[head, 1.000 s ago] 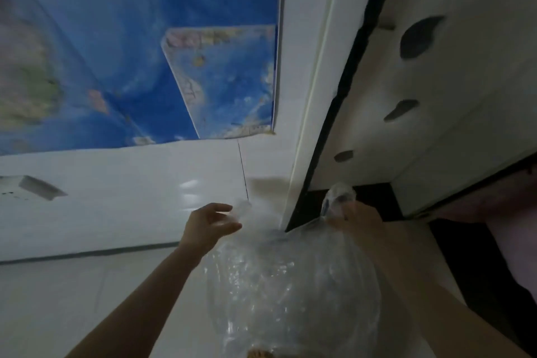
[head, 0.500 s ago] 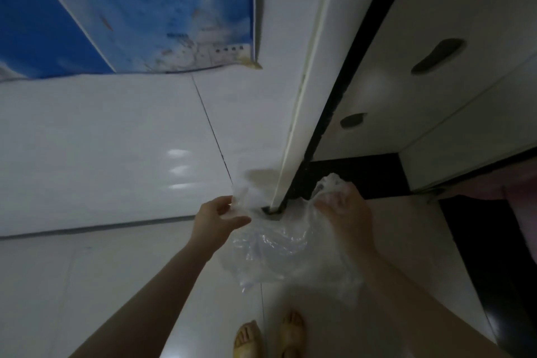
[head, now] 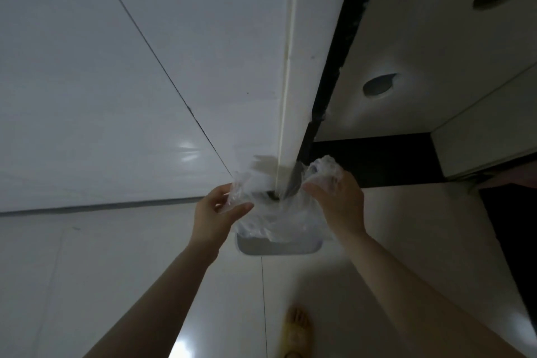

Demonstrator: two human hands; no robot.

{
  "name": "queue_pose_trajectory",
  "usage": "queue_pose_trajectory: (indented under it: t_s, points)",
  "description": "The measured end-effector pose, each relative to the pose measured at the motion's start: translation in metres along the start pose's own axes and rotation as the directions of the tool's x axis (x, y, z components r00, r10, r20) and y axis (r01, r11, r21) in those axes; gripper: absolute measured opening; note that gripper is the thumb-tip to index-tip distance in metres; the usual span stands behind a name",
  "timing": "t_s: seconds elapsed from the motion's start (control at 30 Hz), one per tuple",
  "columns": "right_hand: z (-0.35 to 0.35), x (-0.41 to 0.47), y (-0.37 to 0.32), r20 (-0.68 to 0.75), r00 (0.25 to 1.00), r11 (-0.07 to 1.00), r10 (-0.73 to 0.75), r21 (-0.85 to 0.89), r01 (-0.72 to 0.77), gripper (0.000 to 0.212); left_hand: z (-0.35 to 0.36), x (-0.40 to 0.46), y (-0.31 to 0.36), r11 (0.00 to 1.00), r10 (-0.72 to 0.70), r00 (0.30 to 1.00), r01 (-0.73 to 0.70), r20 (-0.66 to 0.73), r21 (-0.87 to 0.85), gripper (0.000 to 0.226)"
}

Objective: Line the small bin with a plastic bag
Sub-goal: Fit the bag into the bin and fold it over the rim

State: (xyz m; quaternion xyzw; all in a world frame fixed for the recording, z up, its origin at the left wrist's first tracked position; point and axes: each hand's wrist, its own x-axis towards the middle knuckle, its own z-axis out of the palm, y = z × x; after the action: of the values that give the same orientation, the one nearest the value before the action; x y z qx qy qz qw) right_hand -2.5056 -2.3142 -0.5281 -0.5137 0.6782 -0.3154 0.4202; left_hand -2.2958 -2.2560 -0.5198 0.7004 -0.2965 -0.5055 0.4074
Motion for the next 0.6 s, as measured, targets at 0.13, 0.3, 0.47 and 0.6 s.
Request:
queue_pose_trajectory:
  t_s: [0.13, 0.3, 0.47, 0.6]
  points:
    - [0.011, 0.005, 0.031, 0.019, 0.999, 0.999, 0.033, -0.018, -0.033, 0.037, 0.009, 0.009, -0.027, 1.000, 0.007, 0.998, -0.006, 0.070, -0.014, 0.034]
    - [0.039, 0.000, 0.052, 0.107, 0.994, 0.999, 0.033, -0.008, -0.032, 0.037, -0.001, 0.013, -0.063, 0.994, 0.079, 0.995, -0.083, 0.067, 0.071, 0.040]
    - [0.063, -0.005, 0.068, 0.143, 0.989, 0.998, -0.031, 0.067, 0.022, 0.033, -0.012, 0.024, -0.100, 0.960, 0.190, 0.975, -0.210, 0.116, 0.186, 0.054]
    - [0.072, 0.002, 0.081, 0.136, 0.989, 0.985, -0.052, 0.170, 0.029, 0.023, -0.014, 0.038, -0.124, 0.935, 0.283, 0.957, -0.290, 0.065, 0.202, 0.054]
